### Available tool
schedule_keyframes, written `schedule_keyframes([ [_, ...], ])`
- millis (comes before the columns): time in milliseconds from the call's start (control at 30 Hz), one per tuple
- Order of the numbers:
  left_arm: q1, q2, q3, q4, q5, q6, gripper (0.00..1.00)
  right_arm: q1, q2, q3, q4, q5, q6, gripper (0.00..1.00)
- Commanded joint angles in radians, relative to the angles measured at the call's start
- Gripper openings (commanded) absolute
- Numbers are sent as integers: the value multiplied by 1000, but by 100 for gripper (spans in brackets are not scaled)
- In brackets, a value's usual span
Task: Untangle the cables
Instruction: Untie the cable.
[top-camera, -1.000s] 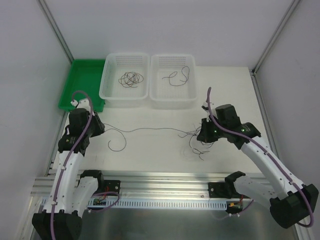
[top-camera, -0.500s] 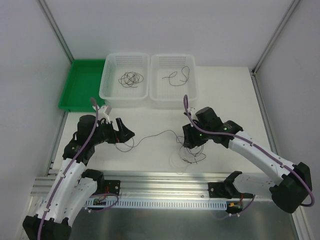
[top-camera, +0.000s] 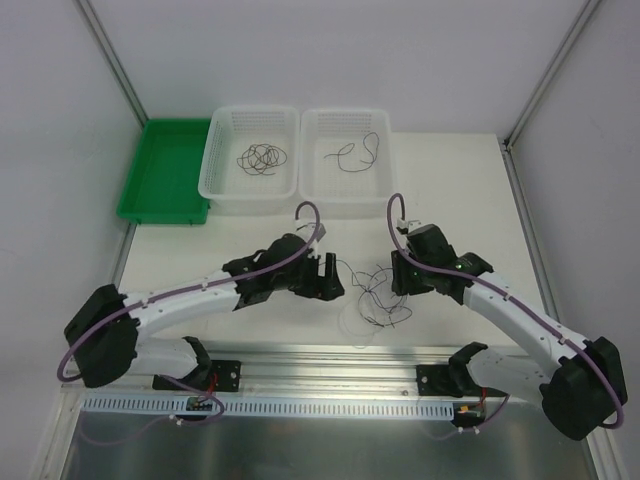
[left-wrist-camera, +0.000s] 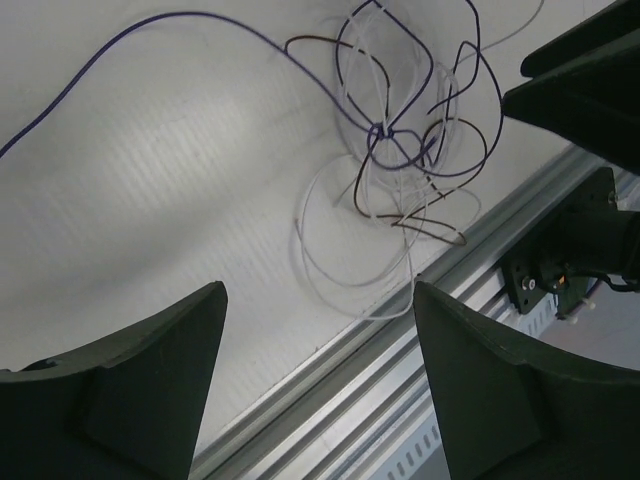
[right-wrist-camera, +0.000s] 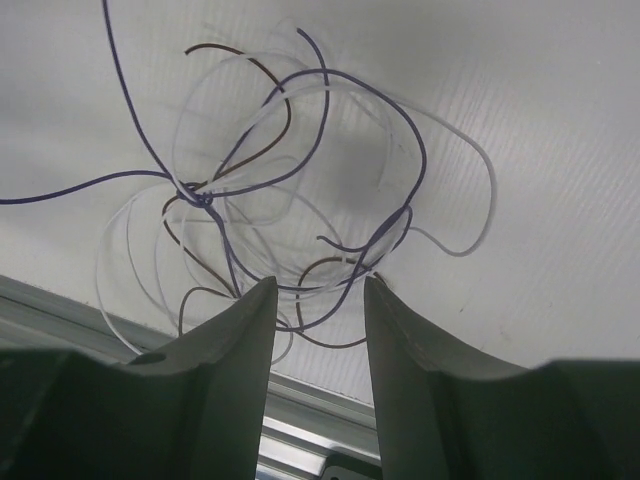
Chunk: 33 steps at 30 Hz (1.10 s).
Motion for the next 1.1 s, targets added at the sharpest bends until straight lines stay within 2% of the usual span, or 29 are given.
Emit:
schedule_keyframes([
  [0, -63, 164, 138, 138, -79, -9, 75, -41, -27, -30, 70, -55, 30, 43],
  [233, -112, 434, 259, 221, -71, -10, 66, -49, -3, -97, 157, -145, 36, 43],
  [567, -126, 566, 276, 345, -29, -30, 50, -49, 56, -161, 329, -229, 58, 41],
  [633, -127, 586, 278, 364, -16, -33, 45, -49, 73, -171, 348, -244, 67, 40],
  [700, -127, 592, 271, 384, -15, -33, 33, -49, 76, -184, 378, -267, 69, 40],
  [733, -127, 595, 268, 390, -18, -33, 30, -49, 76, -188, 386, -273, 67, 40],
  [767, -127, 598, 259, 398, -19, -32, 18, -47, 76, -194, 398, -280, 67, 40],
  [833, -127, 601, 253, 424, -19, -29, 12, -49, 83, -195, 406, -290, 64, 40],
  [867, -127, 603, 247, 431, -15, -27, 4, -49, 83, -197, 411, -295, 63, 40],
  [933, -127, 601, 241, 445, -7, -26, 0, -49, 86, -200, 417, -304, 63, 39],
  [1067, -127, 584, 203, 505, -1, -19, 0, -49, 88, -206, 432, -316, 60, 39],
])
